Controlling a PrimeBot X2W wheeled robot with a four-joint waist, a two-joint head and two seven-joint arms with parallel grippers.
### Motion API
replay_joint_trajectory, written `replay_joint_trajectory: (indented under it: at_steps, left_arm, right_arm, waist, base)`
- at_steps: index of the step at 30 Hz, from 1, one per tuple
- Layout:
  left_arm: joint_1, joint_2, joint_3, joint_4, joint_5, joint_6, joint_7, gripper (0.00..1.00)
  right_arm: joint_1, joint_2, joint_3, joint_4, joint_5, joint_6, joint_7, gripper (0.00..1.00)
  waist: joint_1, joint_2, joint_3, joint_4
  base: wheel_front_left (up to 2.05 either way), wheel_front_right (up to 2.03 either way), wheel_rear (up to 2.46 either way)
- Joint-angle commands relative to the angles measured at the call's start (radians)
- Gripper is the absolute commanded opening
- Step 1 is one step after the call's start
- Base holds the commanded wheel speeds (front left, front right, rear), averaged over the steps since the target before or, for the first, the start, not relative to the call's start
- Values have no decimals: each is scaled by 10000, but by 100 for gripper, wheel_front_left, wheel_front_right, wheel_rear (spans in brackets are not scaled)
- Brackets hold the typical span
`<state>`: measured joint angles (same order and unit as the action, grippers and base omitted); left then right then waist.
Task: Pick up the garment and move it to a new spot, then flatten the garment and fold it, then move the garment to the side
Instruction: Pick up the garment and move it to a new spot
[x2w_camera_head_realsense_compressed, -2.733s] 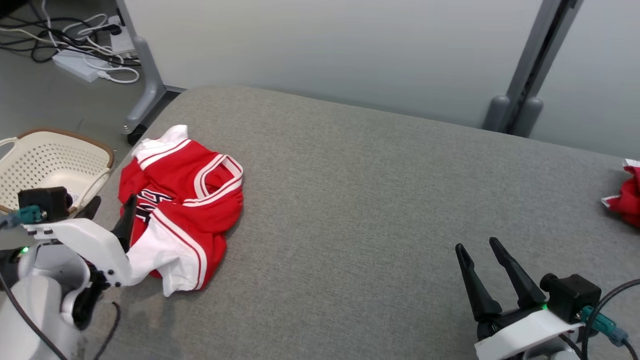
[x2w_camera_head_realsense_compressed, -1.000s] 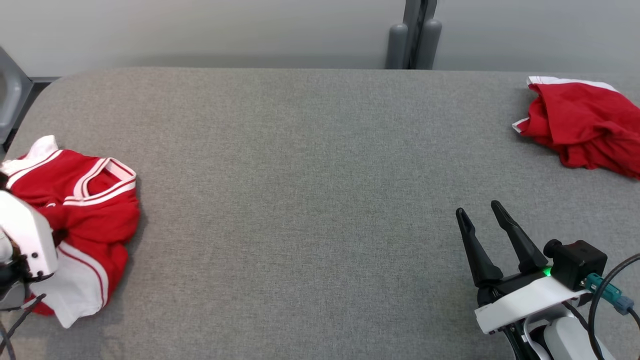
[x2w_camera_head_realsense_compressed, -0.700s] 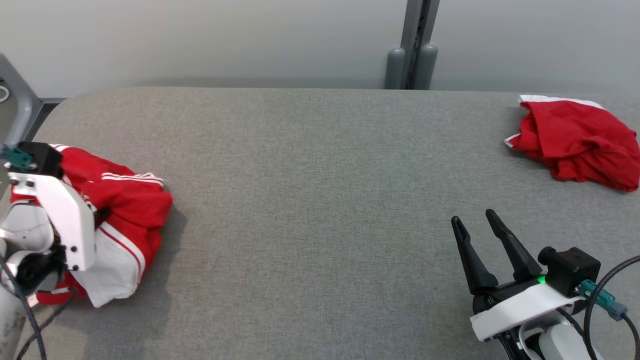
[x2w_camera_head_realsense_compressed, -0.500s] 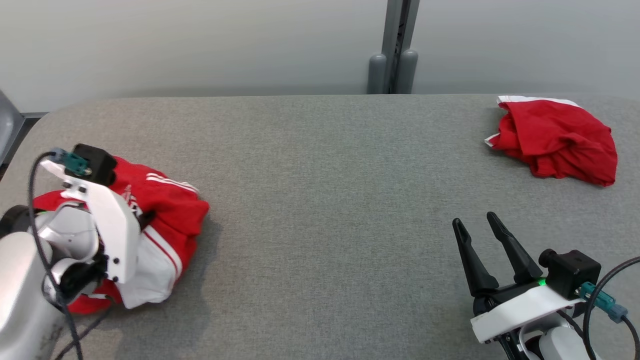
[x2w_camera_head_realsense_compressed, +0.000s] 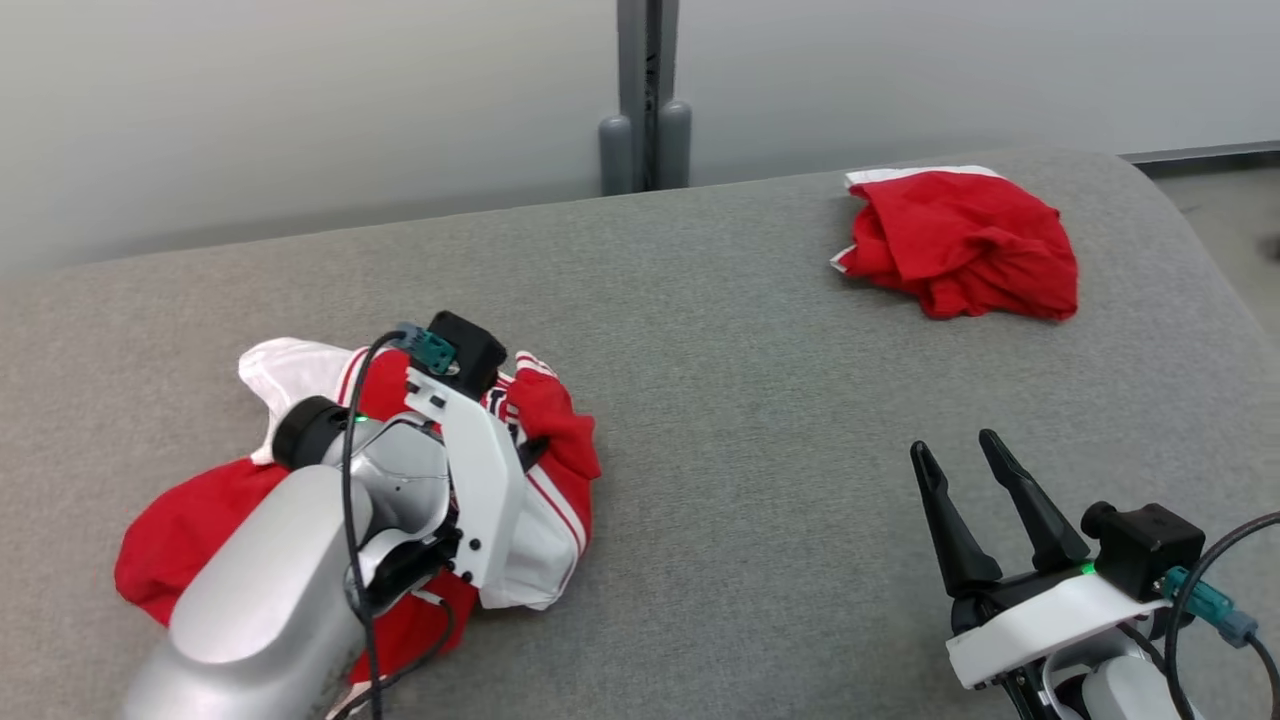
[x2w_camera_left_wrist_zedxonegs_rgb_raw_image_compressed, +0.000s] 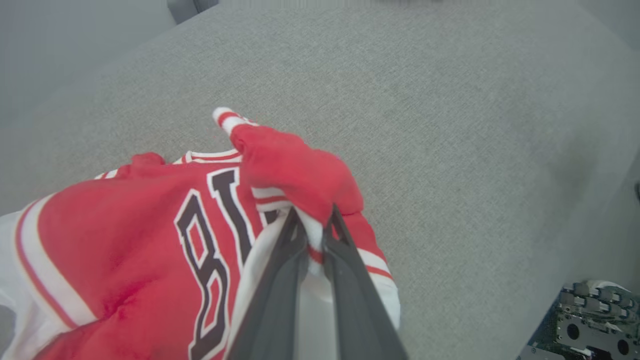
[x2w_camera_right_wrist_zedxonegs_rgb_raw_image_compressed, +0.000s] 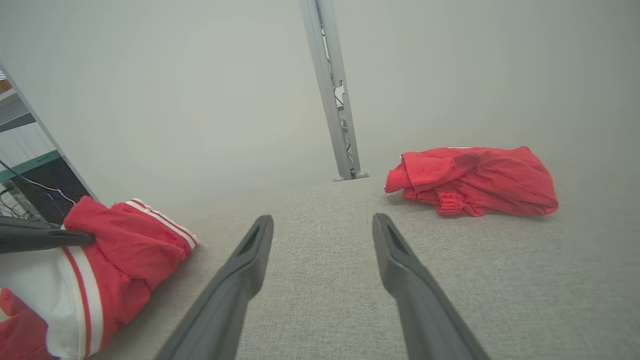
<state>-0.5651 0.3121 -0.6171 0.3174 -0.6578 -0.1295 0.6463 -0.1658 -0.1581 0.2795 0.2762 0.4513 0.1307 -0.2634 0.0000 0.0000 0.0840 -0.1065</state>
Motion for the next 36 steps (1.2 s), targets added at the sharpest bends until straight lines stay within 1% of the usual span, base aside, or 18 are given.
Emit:
replay_joint_trajectory:
  at_steps: [1,6,11,18,19,20,22,26,30,33,34,35,36]
  left_arm:
    - [-212,-120,-67,125,78,1,-134,0]
    - [-669,-973,-409,1049,312,44,-743,0]
    - [-1286,-1731,-686,1894,538,50,-1316,0]
    - [-2026,-2267,-1063,2951,685,27,-1868,0]
    - [-2115,-2332,-1124,3064,676,21,-1983,5]
    - [-2167,-2386,-1200,3182,644,14,-2084,32]
    - [-2224,-2447,-1394,3355,522,0,-2197,100]
    - [-2347,-2507,-1742,3345,63,-3,-2494,100]
    - [-2550,-2519,-2017,3212,-242,-8,-2936,100]
    - [-2569,-2373,-2066,3216,-317,-10,-3314,100]
    - [-2569,-2373,-2066,3216,-317,-10,-3314,100]
    - [-2605,-2239,-2004,3200,-287,-8,-3617,100]
    - [-2605,-2239,-2004,3200,-287,-8,-3617,100]
  right_arm:
    - [-27,-69,22,33,46,6,-13,100]
    - [-102,-145,93,40,77,6,-11,100]
    - [-249,-162,170,20,109,4,-9,100]
    - [-411,-14,297,61,153,6,-9,100]
    - [-420,-4,288,70,162,6,-9,100]
    - [-431,3,263,73,169,6,-9,100]
    - [-444,19,238,80,175,4,-8,100]
    - [-433,-24,80,65,148,6,-8,100]
    - [-346,-109,-99,10,41,6,-8,100]
    - [-294,-141,-227,-32,35,4,-6,100]
    - [-294,-141,-227,-32,35,4,-6,100]
    - [-243,-168,-266,-66,0,4,-6,100]
    - [-243,-168,-266,-66,0,4,-6,100]
  waist:
    - [0,0,-89,-426]
    - [0,0,2,-1212]
    - [0,0,222,-1837]
    - [0,0,554,-2554]
    - [0,0,582,-2613]
    - [0,0,610,-2651]
    - [0,0,636,-2687]
    - [0,0,592,-2553]
    - [0,0,450,-2109]
    - [0,0,339,-1709]
    - [0,0,339,-1709]
    - [0,0,277,-1436]
    - [0,0,277,-1436]
  base:
    - [0,0,0]
    - [0,0,0]
    - [0,0,0]
    - [0,0,0]
    - [0,0,0]
    - [0,0,0]
    - [0,0,0]
    - [0,0,0]
    - [0,0,0]
    - [0,0,0]
    - [0,0,0]
    - [0,0,0]
    - [0,0,0]
